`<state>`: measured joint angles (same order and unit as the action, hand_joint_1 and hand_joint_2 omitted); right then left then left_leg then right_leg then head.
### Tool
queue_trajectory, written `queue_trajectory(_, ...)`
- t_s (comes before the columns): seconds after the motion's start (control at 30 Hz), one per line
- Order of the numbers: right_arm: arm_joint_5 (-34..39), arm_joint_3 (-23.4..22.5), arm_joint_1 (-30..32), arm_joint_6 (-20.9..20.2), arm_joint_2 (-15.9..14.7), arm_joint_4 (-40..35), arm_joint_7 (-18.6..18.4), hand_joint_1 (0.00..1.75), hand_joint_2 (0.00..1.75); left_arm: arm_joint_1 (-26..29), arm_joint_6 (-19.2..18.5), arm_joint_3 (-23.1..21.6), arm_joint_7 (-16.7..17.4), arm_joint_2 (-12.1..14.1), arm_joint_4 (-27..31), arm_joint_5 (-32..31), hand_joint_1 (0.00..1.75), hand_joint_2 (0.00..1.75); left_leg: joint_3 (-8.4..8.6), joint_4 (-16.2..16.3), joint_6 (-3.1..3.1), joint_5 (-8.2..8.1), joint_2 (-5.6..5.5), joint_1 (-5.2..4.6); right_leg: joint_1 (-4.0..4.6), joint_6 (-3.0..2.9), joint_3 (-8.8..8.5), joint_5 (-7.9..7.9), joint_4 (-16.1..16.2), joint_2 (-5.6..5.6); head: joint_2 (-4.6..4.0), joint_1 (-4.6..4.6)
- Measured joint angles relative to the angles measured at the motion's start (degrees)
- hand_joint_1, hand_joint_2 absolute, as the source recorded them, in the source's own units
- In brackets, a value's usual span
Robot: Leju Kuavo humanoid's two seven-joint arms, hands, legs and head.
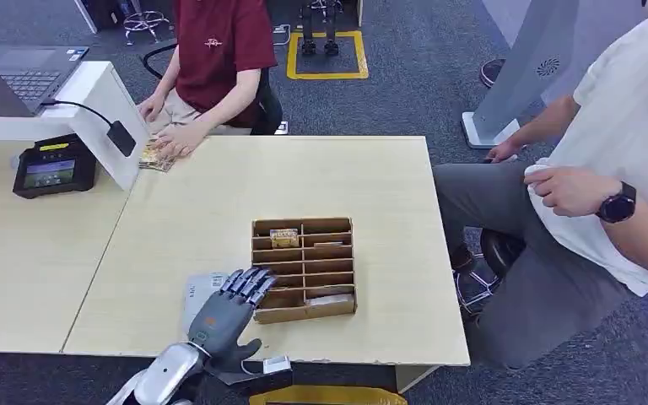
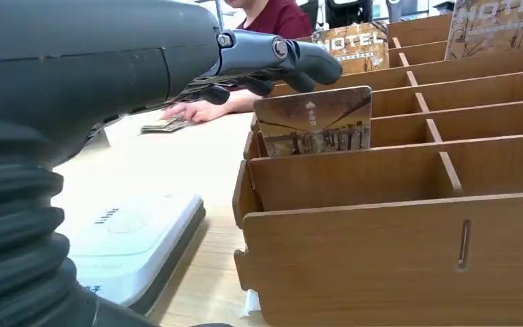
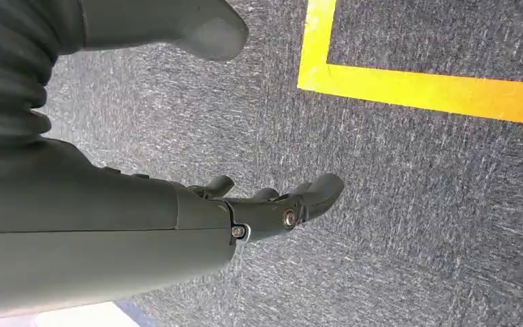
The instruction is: Pass the card to the sensor for recognition and then transmit it.
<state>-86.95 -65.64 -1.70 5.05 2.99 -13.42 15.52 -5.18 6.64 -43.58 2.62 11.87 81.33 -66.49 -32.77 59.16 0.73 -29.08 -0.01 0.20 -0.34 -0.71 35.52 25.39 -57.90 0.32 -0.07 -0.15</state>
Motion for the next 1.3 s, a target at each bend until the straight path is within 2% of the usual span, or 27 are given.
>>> queue_trajectory(0.63,-0.5,0.0,0.0,0.2,0.0,0.0,0.0,0.00,1.75,1.2,0.3,1.0,0.3,-0.2,0.0,0.1,0.00,1.75,-0.01,0.0,0.00,0.00,0.00,0.00,0.00,0.00,0.00,0.00,0.0,0.00,0.00,0.00)
queue_trajectory(0.67,-0.6,0.0,0.0,0.2,0.0,0.0,0.0,0.00,1.75,1.4,0.5,1.1,0.4,-0.2,0.0,0.0,0.65,1.75,-0.01,0.0,0.00,0.00,0.00,0.00,0.00,0.00,0.00,0.00,0.0,0.00,0.00,0.00)
queue_trajectory(0.7,-0.7,0.0,0.0,0.2,0.0,0.0,-0.1,0.00,1.75,1.6,0.5,1.3,0.4,-0.2,0.0,0.0,1.54,1.75,-0.01,0.0,0.00,0.00,0.00,0.00,0.00,0.00,0.00,0.00,0.0,0.00,0.00,0.00)
queue_trajectory(0.73,-0.7,0.0,0.0,0.3,0.0,0.0,-0.2,0.00,1.75,1.8,0.6,1.4,0.4,-0.2,0.0,-0.1,1.75,1.75,-0.01,0.0,0.00,0.00,0.00,0.00,0.00,0.00,0.00,0.00,0.0,0.00,0.00,0.00)
queue_trajectory(0.93,-1.0,0.0,0.0,0.4,0.1,0.0,-0.4,0.00,1.75,3.0,1.7,2.3,0.4,-0.2,0.1,-0.4,1.75,1.75,-0.01,0.0,0.00,0.00,0.00,0.01,0.00,0.00,-0.01,0.01,0.0,0.00,-0.02,0.02)
queue_trajectory(1.3,-1.0,0.0,0.0,0.4,0.1,0.0,-0.4,0.00,1.75,2.9,1.4,3.3,-0.6,-0.2,0.3,0.2,1.75,1.75,0.03,0.0,0.00,0.00,-0.01,0.02,0.00,0.00,-0.05,0.01,0.0,0.00,0.00,0.02)
